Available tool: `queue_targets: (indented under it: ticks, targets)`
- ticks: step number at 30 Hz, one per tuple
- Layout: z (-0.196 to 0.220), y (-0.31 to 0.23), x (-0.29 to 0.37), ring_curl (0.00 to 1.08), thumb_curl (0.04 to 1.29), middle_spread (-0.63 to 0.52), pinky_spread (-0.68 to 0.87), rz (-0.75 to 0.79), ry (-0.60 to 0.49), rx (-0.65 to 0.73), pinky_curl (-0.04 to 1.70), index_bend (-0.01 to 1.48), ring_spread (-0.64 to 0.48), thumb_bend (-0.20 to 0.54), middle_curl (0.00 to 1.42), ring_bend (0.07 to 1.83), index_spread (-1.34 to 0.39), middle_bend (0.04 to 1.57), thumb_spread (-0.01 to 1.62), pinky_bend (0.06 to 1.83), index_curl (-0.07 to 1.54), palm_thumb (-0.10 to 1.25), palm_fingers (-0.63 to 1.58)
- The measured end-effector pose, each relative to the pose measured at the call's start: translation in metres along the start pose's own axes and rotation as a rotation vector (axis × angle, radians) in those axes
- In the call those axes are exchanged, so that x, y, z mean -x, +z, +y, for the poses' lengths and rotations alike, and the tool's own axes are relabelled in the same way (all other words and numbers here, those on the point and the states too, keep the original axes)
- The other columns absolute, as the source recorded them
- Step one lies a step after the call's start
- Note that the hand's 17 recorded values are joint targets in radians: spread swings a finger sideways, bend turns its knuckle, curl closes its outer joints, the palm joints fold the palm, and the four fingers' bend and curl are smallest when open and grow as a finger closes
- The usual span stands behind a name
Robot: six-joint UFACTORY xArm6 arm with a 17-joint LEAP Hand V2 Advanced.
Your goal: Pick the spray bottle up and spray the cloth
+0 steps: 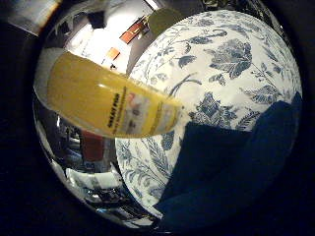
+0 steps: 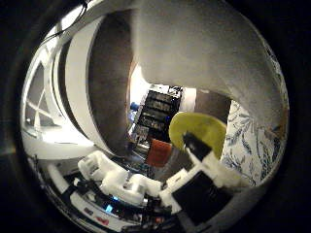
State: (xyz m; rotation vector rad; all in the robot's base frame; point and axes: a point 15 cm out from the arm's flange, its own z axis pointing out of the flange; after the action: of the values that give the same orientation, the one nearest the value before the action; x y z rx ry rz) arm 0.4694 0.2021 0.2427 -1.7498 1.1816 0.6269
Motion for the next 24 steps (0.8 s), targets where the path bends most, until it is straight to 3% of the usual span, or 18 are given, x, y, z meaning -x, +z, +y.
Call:
queue_targets:
  ticks: [3,7,24]
  targets:
    - [-0.003,-0.008,-0.001,0.27,0.52,0.04,0.34,0.004,-0.005,-0.015,0.6,0.29,0.13,-0.028,0.32,0.63,-0.4,0.48,0.99,0.54,0.43,0.77,-0.01]
    - [-0.006,-0.017,-0.001,0.25,0.5,0.08,0.41,0.011,-0.014,-0.03,0.49,0.2,0.17,-0.025,0.31,0.52,-0.37,0.39,1.0,0.44,0.39,0.76,0.04]
    - [-0.003,-0.095,-0.003,0.24,0.46,0.12,0.43,0.096,-0.065,-0.064,0.35,0.16,0.21,-0.026,0.33,0.36,-0.27,0.27,1.0,0.37,0.3,0.73,0.11]
